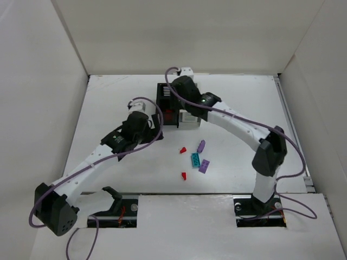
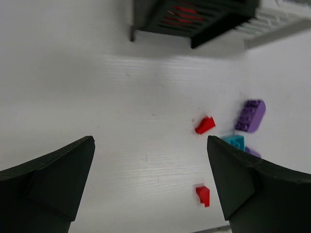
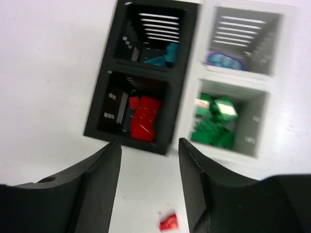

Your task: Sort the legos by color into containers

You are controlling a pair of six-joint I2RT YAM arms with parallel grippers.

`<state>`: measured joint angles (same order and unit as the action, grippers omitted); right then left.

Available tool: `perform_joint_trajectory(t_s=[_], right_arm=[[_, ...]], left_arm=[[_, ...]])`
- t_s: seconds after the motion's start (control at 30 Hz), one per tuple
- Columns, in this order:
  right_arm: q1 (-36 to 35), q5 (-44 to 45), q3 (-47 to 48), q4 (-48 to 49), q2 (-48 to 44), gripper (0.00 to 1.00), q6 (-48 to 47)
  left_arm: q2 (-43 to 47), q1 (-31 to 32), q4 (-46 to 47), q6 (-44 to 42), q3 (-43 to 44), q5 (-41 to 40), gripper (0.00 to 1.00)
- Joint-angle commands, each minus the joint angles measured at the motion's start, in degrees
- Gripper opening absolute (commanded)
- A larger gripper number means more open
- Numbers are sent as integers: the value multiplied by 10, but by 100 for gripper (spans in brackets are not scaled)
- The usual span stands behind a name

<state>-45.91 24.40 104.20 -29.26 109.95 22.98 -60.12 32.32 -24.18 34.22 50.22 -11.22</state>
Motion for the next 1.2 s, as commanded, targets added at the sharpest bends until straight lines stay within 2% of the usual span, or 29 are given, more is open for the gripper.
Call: perform_joint_trajectory(t_s=[0.0, 0.1, 0.13, 0.17, 0.3, 0.4, 0.57, 0.7, 0.73, 0.9, 1.0, 1.17], right_arm=[[32, 9, -61, 28, -107, 56, 31], [56, 16, -152, 33, -175, 56, 48], [63, 25, -172, 33, -191, 56, 48], [74, 25, -208, 28, -204, 56, 48], [94, 19, -270, 12, -253, 56, 68], [101, 19, -305, 6, -279, 56, 73], [107, 13, -326, 6, -292, 56, 85], [118, 8, -331, 1, -292, 56, 85], [118, 8, -331, 1, -292, 56, 85], [123, 3, -336, 1, -292, 56, 85], [129, -2, -342, 1, -292, 56, 85], [141, -15, -353, 6, -303, 56, 85]], left_arm=[[-42, 91, 63, -44, -5, 12, 100], [-110, 184, 105, -85, 1, -11, 100], [-126, 196, 120, -92, 1, -11, 97], [-142, 196, 127, -113, 1, 6, 89], [-194, 202, 177, -154, -6, 43, 72], [-206, 202, 221, -173, -19, 48, 69], [-239, 202, 256, -221, -19, 57, 69], [-261, 202, 266, -227, -28, 57, 66], [-261, 202, 266, -232, -28, 62, 62], [-272, 202, 272, -238, -28, 61, 59], [-298, 202, 277, -244, -28, 61, 51], [-337, 207, 276, -244, -13, 28, 44]])
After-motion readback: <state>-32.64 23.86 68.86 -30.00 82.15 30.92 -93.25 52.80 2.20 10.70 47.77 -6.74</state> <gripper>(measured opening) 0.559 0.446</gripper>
